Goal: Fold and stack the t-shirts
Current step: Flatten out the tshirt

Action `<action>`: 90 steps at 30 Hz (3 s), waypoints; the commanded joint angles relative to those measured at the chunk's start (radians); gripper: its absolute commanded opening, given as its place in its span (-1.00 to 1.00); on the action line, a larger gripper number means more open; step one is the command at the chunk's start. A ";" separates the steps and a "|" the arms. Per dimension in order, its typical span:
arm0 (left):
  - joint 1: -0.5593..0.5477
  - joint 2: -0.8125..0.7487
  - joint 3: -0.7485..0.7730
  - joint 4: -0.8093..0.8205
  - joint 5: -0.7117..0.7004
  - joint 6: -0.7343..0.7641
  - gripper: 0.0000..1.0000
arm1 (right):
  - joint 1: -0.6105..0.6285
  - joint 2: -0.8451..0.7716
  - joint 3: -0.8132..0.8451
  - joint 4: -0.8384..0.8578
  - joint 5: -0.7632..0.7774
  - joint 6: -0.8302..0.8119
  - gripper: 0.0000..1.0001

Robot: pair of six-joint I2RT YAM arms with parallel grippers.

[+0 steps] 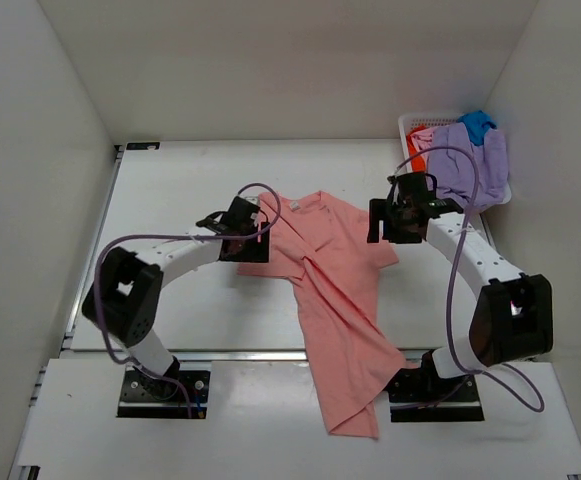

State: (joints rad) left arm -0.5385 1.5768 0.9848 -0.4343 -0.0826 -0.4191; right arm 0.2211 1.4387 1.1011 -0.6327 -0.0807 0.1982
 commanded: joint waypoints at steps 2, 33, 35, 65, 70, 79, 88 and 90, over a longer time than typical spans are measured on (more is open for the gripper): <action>-0.017 0.112 0.077 -0.012 -0.137 -0.013 0.71 | -0.012 0.086 0.022 0.025 0.079 -0.017 0.42; 0.078 -0.064 0.009 -0.101 -0.052 0.008 -1.00 | -0.071 0.247 0.225 -0.012 0.042 -0.020 -0.99; 0.107 -0.145 -0.027 -0.121 -0.049 0.002 -1.00 | -0.071 0.276 0.343 -0.041 0.035 -0.048 -1.00; 0.327 -0.474 -0.198 -0.218 -0.115 0.054 -1.00 | -0.094 0.384 0.544 0.070 0.053 -0.017 -0.06; 0.324 -0.483 -0.207 -0.219 -0.111 0.060 -1.00 | -0.062 0.448 0.484 0.074 0.078 0.030 0.11; 0.318 -0.485 -0.236 -0.202 -0.092 0.051 -1.00 | -0.037 0.589 0.526 0.059 0.154 0.191 0.11; 0.324 -0.491 -0.245 -0.188 -0.077 0.060 -1.00 | -0.016 0.670 0.500 0.044 0.142 0.241 0.10; 0.333 -0.489 -0.244 -0.184 -0.075 0.068 -1.00 | -0.016 0.692 0.516 0.035 0.144 0.241 0.12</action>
State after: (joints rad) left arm -0.2169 1.1152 0.7460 -0.6418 -0.1719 -0.3626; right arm 0.1963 2.1105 1.5898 -0.6041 0.0463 0.4107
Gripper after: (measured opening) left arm 0.022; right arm 0.556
